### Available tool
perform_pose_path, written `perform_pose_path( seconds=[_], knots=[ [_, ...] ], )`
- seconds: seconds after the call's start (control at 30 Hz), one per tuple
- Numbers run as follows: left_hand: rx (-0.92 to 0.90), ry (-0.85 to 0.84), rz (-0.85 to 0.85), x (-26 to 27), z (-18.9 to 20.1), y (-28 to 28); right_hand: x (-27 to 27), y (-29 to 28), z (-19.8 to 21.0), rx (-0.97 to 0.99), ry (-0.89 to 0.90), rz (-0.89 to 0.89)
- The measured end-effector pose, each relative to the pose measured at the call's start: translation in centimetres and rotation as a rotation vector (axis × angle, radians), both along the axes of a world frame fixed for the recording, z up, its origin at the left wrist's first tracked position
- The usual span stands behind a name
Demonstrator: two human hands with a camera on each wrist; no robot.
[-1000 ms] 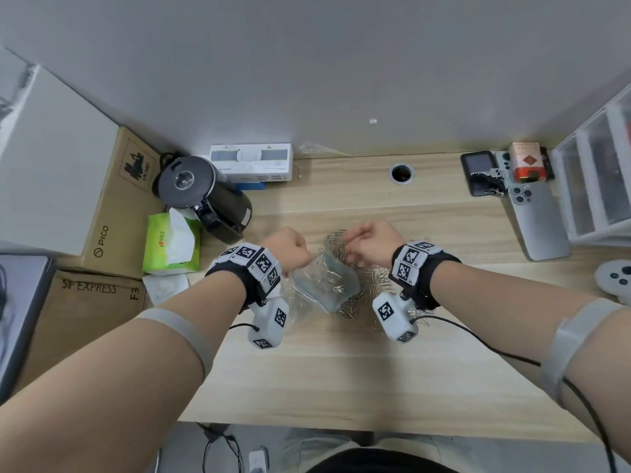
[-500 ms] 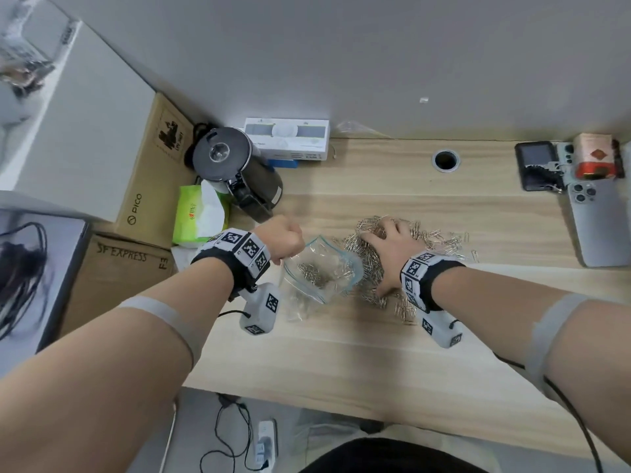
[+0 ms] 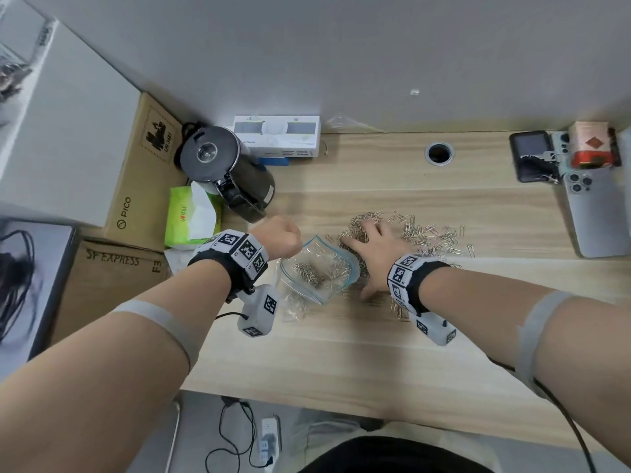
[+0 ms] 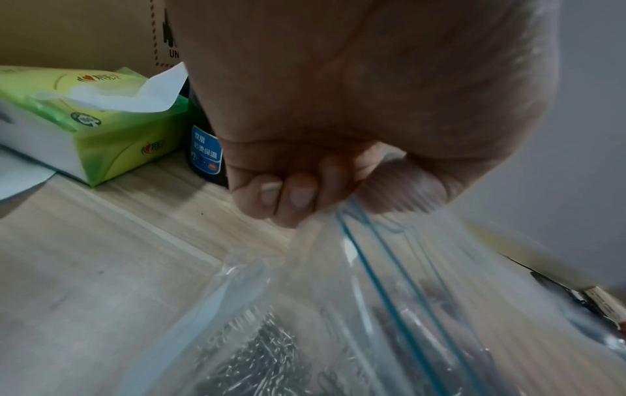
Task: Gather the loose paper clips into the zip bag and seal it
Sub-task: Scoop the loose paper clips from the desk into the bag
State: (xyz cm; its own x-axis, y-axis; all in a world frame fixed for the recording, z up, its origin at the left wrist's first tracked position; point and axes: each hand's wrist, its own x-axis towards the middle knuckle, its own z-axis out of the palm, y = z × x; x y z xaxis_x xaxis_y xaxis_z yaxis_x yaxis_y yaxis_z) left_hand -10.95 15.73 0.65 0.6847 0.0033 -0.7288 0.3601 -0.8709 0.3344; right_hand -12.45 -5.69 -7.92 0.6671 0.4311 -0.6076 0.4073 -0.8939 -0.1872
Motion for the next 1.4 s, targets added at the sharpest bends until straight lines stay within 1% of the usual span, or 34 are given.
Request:
perform_pose_path(
  seconds=[0.07, 0.23, 0.37, 0.53, 0.6, 0.7, 0.8, 0.87, 0.97, 1.03, 1.17, 1.3, 1.4],
  knots=[
    [-0.014, 0.004, 0.020, -0.1, -0.2, -0.1, -0.2, 0.0, 0.1, 0.006, -0.014, 0.011],
    [-0.043, -0.003, 0.066, -0.2, -0.5, -0.6, -0.4, -0.5, -0.3, 0.124, -0.040, -0.041],
    [-0.048, -0.024, 0.064, -0.5, -0.4, -1.3, -0.5, -1.0, -0.7, 0.186, -0.013, -0.068],
    [-0.057, 0.008, 0.067, -0.5, -0.6, -2.4, -0.7, -2.0, -1.4, 0.257, 0.036, -0.144],
    [-0.045, 0.015, 0.062, -0.4, -0.7, -2.8, -0.5, -2.6, -1.4, 0.309, 0.048, -0.204],
    [-0.027, 0.020, 0.051, -0.2, -1.0, -3.9, -0.1, -4.0, -1.0, 0.389, 0.068, -0.349],
    [-0.010, -0.003, 0.043, 0.0, -1.0, -5.0, 0.7, -5.5, -0.1, 0.470, 0.092, -0.496],
    [0.023, -0.024, 0.016, 0.1, -1.0, -5.6, 1.2, -6.2, 0.9, 0.515, 0.122, -0.547],
    [0.056, -0.031, -0.022, 0.1, -1.0, -6.1, 2.0, -6.6, 2.3, 0.560, 0.142, -0.564],
    [0.069, -0.031, -0.037, 0.1, -1.0, -6.3, 2.2, -6.3, 3.0, 0.619, 0.200, -0.560],
    [0.027, -0.034, -0.013, 0.0, -0.8, -6.4, 1.5, -3.8, 3.9, 0.637, 0.262, -0.478],
    [-0.050, -0.032, 0.040, -0.3, -0.8, -5.6, -0.2, 0.0, 2.9, 0.671, 0.330, -0.499],
    [-0.072, -0.031, 0.060, -0.5, -0.8, -4.4, -1.2, 2.3, 2.3, 0.626, 0.367, -0.430]
  ],
)
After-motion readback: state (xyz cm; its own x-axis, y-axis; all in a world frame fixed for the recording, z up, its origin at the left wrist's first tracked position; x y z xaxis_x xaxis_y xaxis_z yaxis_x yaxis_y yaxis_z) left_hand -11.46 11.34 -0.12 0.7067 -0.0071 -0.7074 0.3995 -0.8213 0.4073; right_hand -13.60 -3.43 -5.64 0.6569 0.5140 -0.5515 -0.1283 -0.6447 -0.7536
